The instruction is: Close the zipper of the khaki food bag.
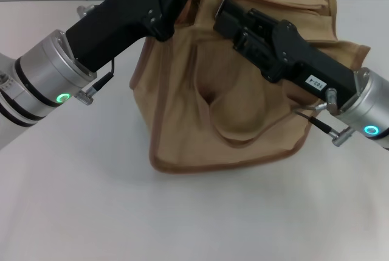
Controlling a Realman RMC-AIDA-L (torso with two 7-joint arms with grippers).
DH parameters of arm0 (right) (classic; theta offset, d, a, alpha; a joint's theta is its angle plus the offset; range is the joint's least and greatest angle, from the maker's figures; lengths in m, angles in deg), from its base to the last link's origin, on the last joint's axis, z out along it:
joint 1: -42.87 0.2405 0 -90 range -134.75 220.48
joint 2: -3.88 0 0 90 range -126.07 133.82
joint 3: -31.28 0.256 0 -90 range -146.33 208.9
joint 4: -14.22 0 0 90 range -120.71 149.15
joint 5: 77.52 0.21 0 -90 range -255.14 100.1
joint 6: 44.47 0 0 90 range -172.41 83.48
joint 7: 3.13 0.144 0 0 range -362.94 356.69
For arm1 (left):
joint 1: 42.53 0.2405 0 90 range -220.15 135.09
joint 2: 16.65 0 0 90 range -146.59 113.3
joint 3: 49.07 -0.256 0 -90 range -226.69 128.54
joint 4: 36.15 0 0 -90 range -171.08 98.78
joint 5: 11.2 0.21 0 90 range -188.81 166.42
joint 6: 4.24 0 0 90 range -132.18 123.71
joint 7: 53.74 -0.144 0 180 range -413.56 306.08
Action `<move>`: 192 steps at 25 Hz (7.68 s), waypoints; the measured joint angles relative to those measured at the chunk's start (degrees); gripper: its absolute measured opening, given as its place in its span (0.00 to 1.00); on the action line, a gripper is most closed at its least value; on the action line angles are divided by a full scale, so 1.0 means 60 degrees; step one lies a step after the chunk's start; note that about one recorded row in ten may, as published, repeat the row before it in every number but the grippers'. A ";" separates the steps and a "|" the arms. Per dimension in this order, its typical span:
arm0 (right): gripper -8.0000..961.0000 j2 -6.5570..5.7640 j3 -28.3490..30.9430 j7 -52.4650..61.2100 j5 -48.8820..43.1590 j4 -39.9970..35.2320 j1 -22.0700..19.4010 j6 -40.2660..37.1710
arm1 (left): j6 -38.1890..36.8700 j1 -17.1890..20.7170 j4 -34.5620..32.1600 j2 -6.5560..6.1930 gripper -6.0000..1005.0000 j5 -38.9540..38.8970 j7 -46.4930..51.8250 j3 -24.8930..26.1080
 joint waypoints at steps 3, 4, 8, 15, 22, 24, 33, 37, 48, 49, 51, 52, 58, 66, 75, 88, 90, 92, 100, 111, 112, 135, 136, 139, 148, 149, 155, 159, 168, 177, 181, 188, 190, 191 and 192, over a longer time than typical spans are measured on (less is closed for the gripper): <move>0.35 0.0004 0.0116 -0.0047 0.0007 0.0132 0.0113 0.0220 | 0.0000 -0.0021 0.0010 0.0000 0.04 -0.0001 0.0000 0.0000; 0.35 0.0005 0.0140 -0.0048 0.0008 0.0146 0.0139 0.0260 | 0.0000 -0.0021 0.0013 0.0000 0.04 -0.0001 0.0000 0.0002; 0.34 0.0009 0.0284 -0.0063 0.0010 0.0158 0.0021 0.0221 | -0.0010 -0.0027 0.0051 0.0000 0.04 -0.0002 -0.0001 0.0000; 0.34 0.0014 0.0420 -0.0073 -0.0161 0.0202 0.0069 0.0142 | 0.0009 -0.0075 0.0097 0.0001 0.04 -0.0008 -0.0001 0.0001; 0.34 0.0015 0.0368 -0.0079 -0.0347 0.0272 0.0201 0.0193 | 0.0020 -0.0135 0.0126 0.0000 0.04 0.0003 -0.0001 0.0001; 0.34 0.0015 0.0354 -0.0080 -0.0353 0.0272 0.0197 0.0144 | 0.0021 -0.0125 0.0127 0.0000 0.04 0.0003 -0.0001 0.0002; 0.33 0.0015 0.0452 0.0006 -0.0307 0.0275 0.0141 0.0486 | -0.0002 -0.0101 0.0231 0.0000 0.04 -0.0025 -0.0017 0.0007; 0.33 0.0015 0.0441 0.0195 -0.0308 0.0326 0.0147 0.0482 | -0.0007 -0.0091 0.0235 0.0000 0.04 -0.0031 -0.0004 0.0004; 0.32 -0.0001 0.0413 0.0532 -0.0361 0.0326 0.0164 0.0435 | -0.0030 -0.0072 0.0248 0.0000 0.04 -0.0010 -0.0001 0.0001; 0.32 -0.0001 0.0413 0.0532 -0.0361 0.0326 0.0164 0.0435 | -0.0030 -0.0072 0.0248 0.0000 0.04 -0.0010 -0.0001 0.0001; 0.32 -0.0001 0.0411 0.0498 -0.0361 0.0324 0.0141 0.0429 | -0.0039 -0.0072 0.0307 0.0000 0.05 -0.0008 -0.0003 0.0004; 0.31 -0.0001 0.0411 0.0483 -0.0362 0.0322 0.0133 0.0422 | -0.0042 -0.0074 0.0334 0.0000 0.05 -0.0008 -0.0012 0.0010; 0.22 -0.0001 0.0447 0.0461 -0.0312 0.0282 0.0024 0.0368 | -0.0045 -0.0073 0.0375 0.0000 0.05 -0.0016 -0.0037 0.0040; 0.03 -0.0011 0.0455 0.0455 -0.0304 0.0248 -0.0037 0.0359 | -0.0045 -0.0068 0.0375 0.0000 0.05 -0.0021 -0.0045 0.0045; 0.01 -0.0058 0.0652 0.0582 -0.0283 0.0137 -0.0407 0.0315 | -0.0050 -0.0049 0.0376 0.0000 0.05 -0.0050 -0.0084 0.0106; 0.01 -0.0079 0.1889 0.1710 -0.0281 -0.1036 -0.1574 0.0230 | -0.0053 0.0074 0.0271 0.0000 0.05 -0.0086 -0.0102 0.0296; 0.01 -0.0096 0.2033 0.1770 -0.0275 -0.1197 -0.1718 0.0188 | -0.0027 0.0116 0.0240 0.0000 0.05 -0.0088 -0.0104 0.0370; 0.01 -0.0100 0.2052 0.1790 -0.0273 -0.1267 -0.1768 0.0185 | -0.0026 0.0145 0.0215 0.0000 0.05 -0.0088 -0.0104 0.0393; 0.04 -0.0101 0.2214 0.1801 -0.0029 -0.1488 -0.2056 0.0207 | -0.0062 0.0572 -0.0020 -0.0012 0.05 -0.0104 -0.0104 0.0651; 0.09 -0.0072 0.2311 0.0959 0.0530 -0.1404 -0.2332 -0.0120 | 0.0170 0.1207 0.0102 -0.0015 0.06 -0.0289 -0.1103 0.0887; 0.10 -0.0065 0.2326 0.0708 0.0554 -0.1363 -0.2367 -0.0241 | 0.0329 0.1374 0.0104 -0.0020 0.06 -0.0370 -0.1021 0.1090; 0.64 -0.0046 0.0440 -0.1877 0.0378 -0.1084 -0.2447 -0.2368 | -0.0707 0.5857 -0.1207 -0.0758 0.74 0.1097 -0.0223 0.1954; 0.64 -0.0046 0.0440 -0.1877 0.0378 -0.1084 -0.2447 -0.2368 | -0.0707 0.5857 -0.1207 -0.0758 0.75 0.1097 -0.0223 0.1954; 0.64 -0.0070 -0.1602 -0.3131 0.0166 -0.1193 -0.2239 -0.2440 | -0.1553 0.6080 -0.1716 -0.1066 0.81 0.3075 -0.0102 0.1950; 0.64 -0.0030 -0.4602 -0.3623 -0.0258 -0.1225 -0.1563 -0.0853 | -0.1588 0.5293 -0.2468 -0.0785 0.81 0.6277 -0.0230 0.1949; 0.64 -0.0011 -0.4905 -0.3622 -0.0264 -0.1122 -0.1534 -0.0441 | -0.1587 0.4958 -0.2468 -0.0723 0.81 0.6884 -0.0194 0.1949; 0.64 -0.0001 -0.4942 -0.3630 -0.0230 -0.0975 -0.1635 0.0067 | -0.1520 0.4430 -0.2455 -0.0553 0.81 0.7596 -0.0155 0.1950; 0.64 0.0000 -0.4966 -0.3645 -0.0210 -0.0952 -0.1658 0.0349 | -0.1348 0.4364 -0.2486 -0.0450 0.81 0.7640 -0.0188 0.1950; 0.64 0.0013 -0.4899 -0.3916 -0.0172 -0.0780 -0.1617 0.0457 | -0.1093 0.4444 -0.2459 -0.0345 0.81 0.7647 -0.0208 0.2023; 0.64 0.0015 -0.4854 -0.4124 -0.0117 -0.0719 -0.1551 0.0458 | -0.1049 0.4416 -0.2466 -0.0329 0.81 0.7657 -0.0217 0.1983; 0.65 0.0015 -0.4543 -0.4126 0.0121 -0.0586 -0.1579 0.0520 | -0.1049 0.4400 -0.2469 -0.0330 0.81 0.7660 -0.0219 0.1979; 0.74 0.0015 -0.4300 -0.4131 0.0221 -0.0458 -0.1612 0.0694 | -0.1045 0.4405 -0.2483 -0.0322 0.81 0.7661 -0.0221 0.1986; 0.82 0.0015 -0.4300 -0.4140 0.0227 -0.0449 -0.1616 0.0694 | -0.1040 0.4415 -0.2482 -0.0322 0.81 0.7661 -0.0221 0.1979; 0.86 0.0015 -0.4304 -0.4142 0.0227 -0.0447 -0.1618 0.0694 | -0.1040 0.4421 -0.2480 -0.0322 0.81 0.7661 -0.0221 0.1991; 0.86 0.0015 -0.4300 -0.4142 0.0228 -0.0446 -0.1625 0.0697 | -0.1039 0.4433 -0.2462 -0.0322 0.81 0.7661 -0.0221 0.2026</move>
